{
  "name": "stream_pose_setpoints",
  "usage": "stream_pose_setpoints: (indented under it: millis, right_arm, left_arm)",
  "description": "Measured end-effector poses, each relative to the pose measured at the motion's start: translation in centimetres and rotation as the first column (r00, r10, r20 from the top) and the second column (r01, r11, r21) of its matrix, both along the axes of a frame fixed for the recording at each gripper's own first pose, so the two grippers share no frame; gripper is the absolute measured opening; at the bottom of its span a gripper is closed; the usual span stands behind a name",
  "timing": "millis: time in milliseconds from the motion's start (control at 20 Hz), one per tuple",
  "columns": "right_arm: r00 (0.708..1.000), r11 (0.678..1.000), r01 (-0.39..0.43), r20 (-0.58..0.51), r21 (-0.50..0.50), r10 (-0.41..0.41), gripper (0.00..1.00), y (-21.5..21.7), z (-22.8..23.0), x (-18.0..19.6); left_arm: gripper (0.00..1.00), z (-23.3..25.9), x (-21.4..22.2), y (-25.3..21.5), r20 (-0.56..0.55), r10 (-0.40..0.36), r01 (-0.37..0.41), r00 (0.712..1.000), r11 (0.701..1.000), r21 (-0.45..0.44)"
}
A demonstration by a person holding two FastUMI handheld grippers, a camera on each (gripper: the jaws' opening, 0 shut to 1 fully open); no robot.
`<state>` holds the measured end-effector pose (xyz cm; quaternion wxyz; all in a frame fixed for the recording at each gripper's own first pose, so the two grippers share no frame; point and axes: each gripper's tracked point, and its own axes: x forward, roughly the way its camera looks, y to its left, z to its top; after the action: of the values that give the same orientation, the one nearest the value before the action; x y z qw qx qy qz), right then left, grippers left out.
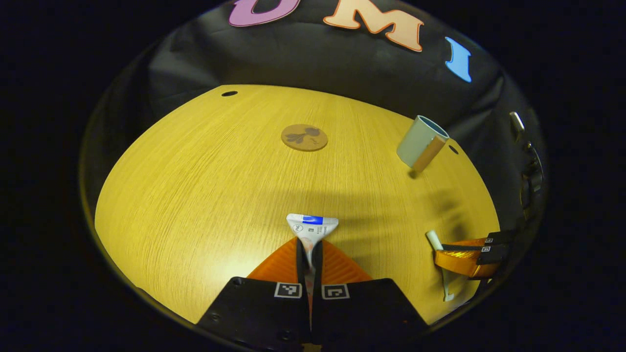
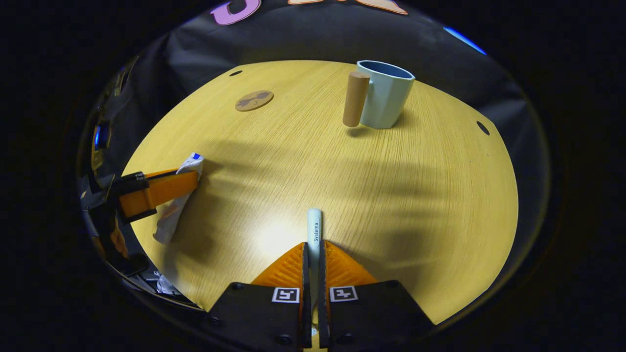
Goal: Put the toothbrush and toothpaste on the desktop into the cup, then pick up the cup and place it on the coaster on the desktop.
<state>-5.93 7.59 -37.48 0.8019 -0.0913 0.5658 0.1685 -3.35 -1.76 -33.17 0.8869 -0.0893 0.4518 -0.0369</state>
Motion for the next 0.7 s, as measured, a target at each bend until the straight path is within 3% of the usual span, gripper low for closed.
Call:
stream_pose_setpoints:
  millis: [350, 700]
  right_arm:
    - [0.996, 0.994, 0.03, 0.08, 0.102, -0.038, 0.08, 1.3, 2.3, 1.3]
    - [0.97, 0.968, 0.024, 0.229, 0.251, -0.083, 0.08, 2.9, 7.6, 3.9]
  left_arm:
    - [0.0, 4.5, 0.0, 1.1, 0.095, 0.016, -0.015, 0.995, 1.0, -0.012]
    - [0.0, 9.1, -0.3, 0.6, 0.183, 0.011, -0.005, 0.983, 0.999, -0.032]
